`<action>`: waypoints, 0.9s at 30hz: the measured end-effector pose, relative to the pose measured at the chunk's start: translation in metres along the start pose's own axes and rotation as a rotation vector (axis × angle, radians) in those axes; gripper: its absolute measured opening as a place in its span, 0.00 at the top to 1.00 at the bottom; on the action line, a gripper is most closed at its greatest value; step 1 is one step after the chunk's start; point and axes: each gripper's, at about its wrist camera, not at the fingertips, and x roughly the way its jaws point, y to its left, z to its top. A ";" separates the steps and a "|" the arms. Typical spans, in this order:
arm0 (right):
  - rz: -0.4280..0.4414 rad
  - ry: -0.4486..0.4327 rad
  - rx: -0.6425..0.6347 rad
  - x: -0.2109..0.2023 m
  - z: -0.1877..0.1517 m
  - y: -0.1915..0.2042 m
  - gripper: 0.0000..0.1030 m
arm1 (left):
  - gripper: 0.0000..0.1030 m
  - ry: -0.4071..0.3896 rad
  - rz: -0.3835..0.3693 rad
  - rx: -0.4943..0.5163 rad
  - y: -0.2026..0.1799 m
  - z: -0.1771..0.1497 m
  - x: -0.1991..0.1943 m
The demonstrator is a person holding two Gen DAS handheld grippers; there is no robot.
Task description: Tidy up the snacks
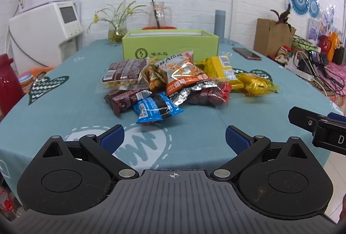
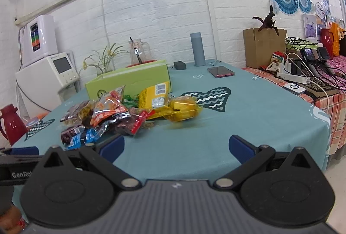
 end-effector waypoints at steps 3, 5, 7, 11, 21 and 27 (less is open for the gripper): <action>0.001 0.003 0.001 0.000 0.000 0.000 0.00 | 0.13 -0.001 -0.006 -0.002 0.001 0.000 0.000; 0.003 0.008 0.002 0.001 0.000 -0.001 0.00 | 0.13 0.001 -0.008 -0.003 0.002 -0.001 0.000; 0.004 0.012 0.001 0.002 -0.001 -0.001 0.00 | 0.13 0.002 -0.012 -0.006 0.004 -0.001 0.001; 0.006 0.009 -0.007 0.002 -0.001 0.001 0.00 | 0.15 0.007 -0.022 -0.015 0.008 -0.002 0.004; 0.003 0.020 -0.013 0.004 -0.003 0.002 0.00 | 0.17 0.021 -0.053 -0.041 0.014 -0.004 0.009; 0.006 0.022 -0.019 0.005 -0.003 0.004 0.00 | 0.14 0.023 -0.056 -0.047 0.015 -0.006 0.010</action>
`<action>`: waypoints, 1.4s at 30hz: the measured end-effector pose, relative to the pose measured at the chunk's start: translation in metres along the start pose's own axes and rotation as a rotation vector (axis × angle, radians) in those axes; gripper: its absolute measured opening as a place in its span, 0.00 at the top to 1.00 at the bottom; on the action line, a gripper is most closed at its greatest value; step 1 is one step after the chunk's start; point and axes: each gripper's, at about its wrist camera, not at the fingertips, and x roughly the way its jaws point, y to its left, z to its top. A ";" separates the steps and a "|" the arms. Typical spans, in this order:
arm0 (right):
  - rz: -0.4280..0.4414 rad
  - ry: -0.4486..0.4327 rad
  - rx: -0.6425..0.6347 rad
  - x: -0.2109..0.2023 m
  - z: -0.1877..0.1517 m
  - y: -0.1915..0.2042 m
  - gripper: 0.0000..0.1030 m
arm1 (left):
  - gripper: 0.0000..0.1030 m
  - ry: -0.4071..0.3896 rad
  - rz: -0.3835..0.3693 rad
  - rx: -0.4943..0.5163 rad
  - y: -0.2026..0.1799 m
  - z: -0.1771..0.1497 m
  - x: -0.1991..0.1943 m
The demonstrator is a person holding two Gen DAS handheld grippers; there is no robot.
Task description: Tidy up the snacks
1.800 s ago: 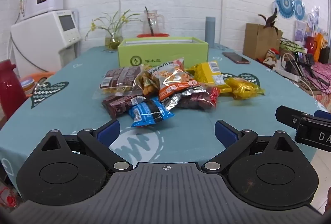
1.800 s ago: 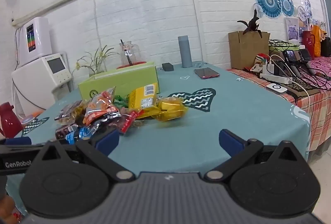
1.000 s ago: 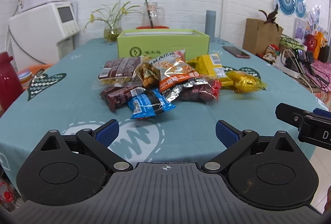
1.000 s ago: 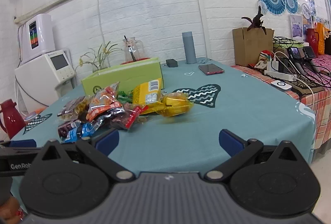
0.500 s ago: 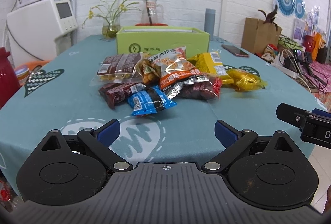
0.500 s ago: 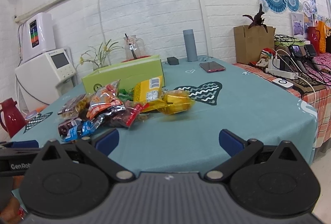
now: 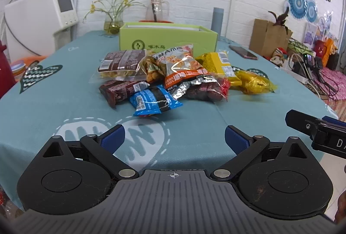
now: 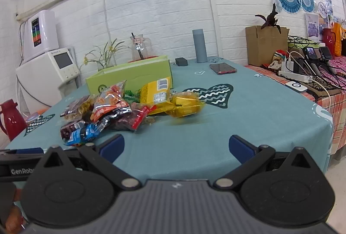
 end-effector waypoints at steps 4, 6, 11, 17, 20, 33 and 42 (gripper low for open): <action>0.003 0.007 -0.006 0.001 -0.001 0.001 0.00 | 0.13 0.008 -0.003 -0.004 0.000 -0.001 0.001; 0.004 0.007 -0.009 0.001 -0.001 0.002 0.00 | 0.13 0.012 -0.008 -0.006 0.001 -0.002 0.002; 0.004 0.010 -0.011 0.002 -0.001 0.004 0.00 | 0.12 0.021 -0.008 -0.005 0.001 -0.004 0.004; 0.008 0.008 -0.005 0.002 -0.001 0.005 0.00 | 0.12 0.036 -0.011 -0.016 0.005 0.000 0.007; 0.061 -0.062 -0.018 0.001 0.006 0.012 0.00 | 0.12 -0.004 0.017 -0.053 0.024 0.015 0.007; 0.118 0.131 -0.239 0.124 -0.003 0.051 0.00 | 0.10 0.077 0.130 -0.324 0.117 0.043 0.061; 0.170 0.082 -0.230 0.122 -0.011 0.034 0.01 | 0.11 0.101 0.089 -0.267 0.107 0.062 0.070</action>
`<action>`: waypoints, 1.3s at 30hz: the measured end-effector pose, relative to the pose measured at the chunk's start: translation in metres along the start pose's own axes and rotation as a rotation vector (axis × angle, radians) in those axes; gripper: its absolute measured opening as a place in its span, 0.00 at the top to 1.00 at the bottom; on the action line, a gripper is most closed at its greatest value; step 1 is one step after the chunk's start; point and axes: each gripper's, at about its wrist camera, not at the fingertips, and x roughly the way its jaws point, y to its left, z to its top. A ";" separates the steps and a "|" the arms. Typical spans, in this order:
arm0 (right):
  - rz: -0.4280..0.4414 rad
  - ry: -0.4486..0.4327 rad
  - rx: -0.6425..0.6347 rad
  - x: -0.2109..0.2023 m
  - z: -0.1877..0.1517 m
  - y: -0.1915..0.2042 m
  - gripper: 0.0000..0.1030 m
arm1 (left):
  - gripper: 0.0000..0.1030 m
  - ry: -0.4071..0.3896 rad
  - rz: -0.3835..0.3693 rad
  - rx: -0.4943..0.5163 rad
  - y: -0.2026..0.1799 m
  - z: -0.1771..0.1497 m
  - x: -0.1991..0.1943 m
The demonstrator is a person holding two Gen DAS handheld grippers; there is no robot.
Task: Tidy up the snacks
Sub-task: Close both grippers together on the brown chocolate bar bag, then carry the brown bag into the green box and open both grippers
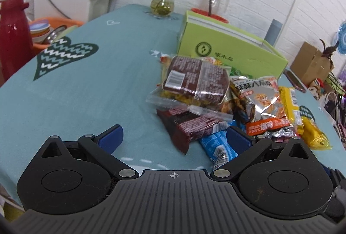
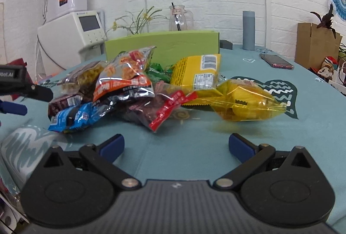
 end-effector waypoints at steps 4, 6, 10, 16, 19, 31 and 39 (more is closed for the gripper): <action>0.059 0.039 0.025 -0.009 0.019 0.000 0.00 | 0.11 -0.010 -0.047 0.034 -0.007 0.020 0.001; 0.125 -0.001 -0.026 -0.016 0.038 0.011 0.01 | 0.11 -0.028 -0.035 0.060 -0.008 0.034 0.006; 0.335 -0.030 -0.085 -0.003 0.076 0.052 0.01 | 0.11 -0.029 -0.040 0.116 0.005 0.070 0.025; 0.441 0.075 -0.067 0.064 0.106 0.110 0.01 | 0.12 0.088 -0.231 0.177 0.037 0.107 0.063; 0.431 0.122 -0.055 0.085 0.109 0.124 0.01 | 0.16 0.165 -0.348 0.171 0.044 0.110 0.084; 0.371 0.155 -0.188 0.101 0.109 0.146 0.26 | 0.57 0.196 -0.419 0.137 0.055 0.095 0.095; 0.424 0.050 -0.223 0.100 0.140 0.156 0.29 | 0.60 0.077 -0.348 0.119 0.055 0.130 0.066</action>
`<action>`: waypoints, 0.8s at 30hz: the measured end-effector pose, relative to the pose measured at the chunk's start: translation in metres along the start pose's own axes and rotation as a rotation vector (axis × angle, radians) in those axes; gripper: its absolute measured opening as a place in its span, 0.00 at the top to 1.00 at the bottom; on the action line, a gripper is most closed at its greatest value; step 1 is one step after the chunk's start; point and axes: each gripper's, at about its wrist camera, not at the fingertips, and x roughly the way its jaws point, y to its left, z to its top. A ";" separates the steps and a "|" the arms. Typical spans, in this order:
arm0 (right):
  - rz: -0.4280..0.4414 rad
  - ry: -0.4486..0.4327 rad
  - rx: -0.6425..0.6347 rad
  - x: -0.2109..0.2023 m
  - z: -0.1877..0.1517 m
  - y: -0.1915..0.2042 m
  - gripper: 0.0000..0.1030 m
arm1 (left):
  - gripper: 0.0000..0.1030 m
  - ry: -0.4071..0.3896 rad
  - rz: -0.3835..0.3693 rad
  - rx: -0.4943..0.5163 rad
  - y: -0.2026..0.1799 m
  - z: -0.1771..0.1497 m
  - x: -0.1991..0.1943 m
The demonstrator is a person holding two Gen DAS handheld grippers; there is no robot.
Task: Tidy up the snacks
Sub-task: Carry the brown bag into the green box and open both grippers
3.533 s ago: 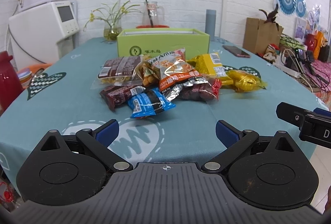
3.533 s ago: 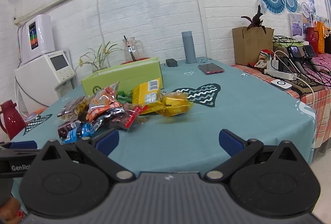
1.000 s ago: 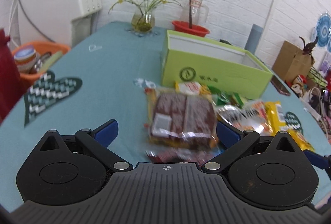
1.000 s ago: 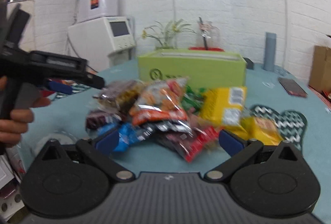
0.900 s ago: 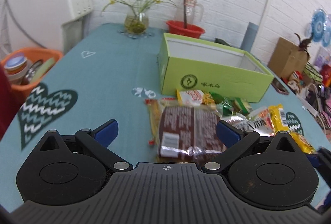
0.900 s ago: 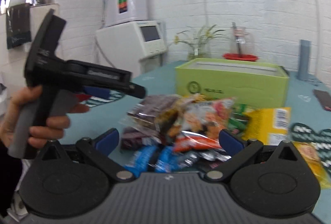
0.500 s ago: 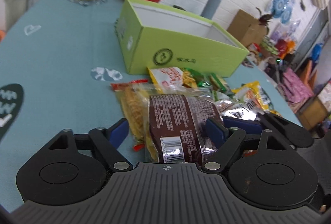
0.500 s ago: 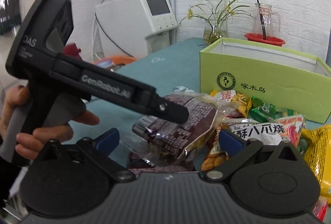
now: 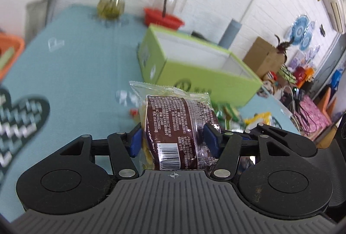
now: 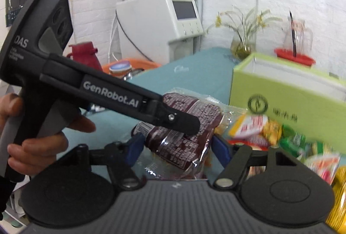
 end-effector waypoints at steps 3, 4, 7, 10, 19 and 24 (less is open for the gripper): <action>-0.017 -0.058 -0.029 0.000 0.028 -0.016 0.29 | 0.58 -0.051 0.021 0.036 -0.017 0.037 0.003; -0.029 -0.072 -0.042 0.001 0.038 -0.023 0.29 | 0.58 -0.061 0.017 0.037 -0.020 0.050 0.008; -0.068 -0.085 -0.074 0.016 0.070 -0.054 0.29 | 0.58 -0.071 0.009 0.027 -0.027 0.093 0.032; -0.106 -0.051 -0.085 0.038 0.094 -0.089 0.29 | 0.59 -0.048 0.016 0.053 -0.035 0.126 0.067; -0.113 0.138 0.017 0.109 0.098 -0.174 0.30 | 0.54 0.090 0.043 0.039 -0.018 0.150 0.183; -0.078 0.189 0.084 0.124 0.089 -0.197 0.24 | 0.35 0.058 0.046 0.059 -0.014 0.148 0.194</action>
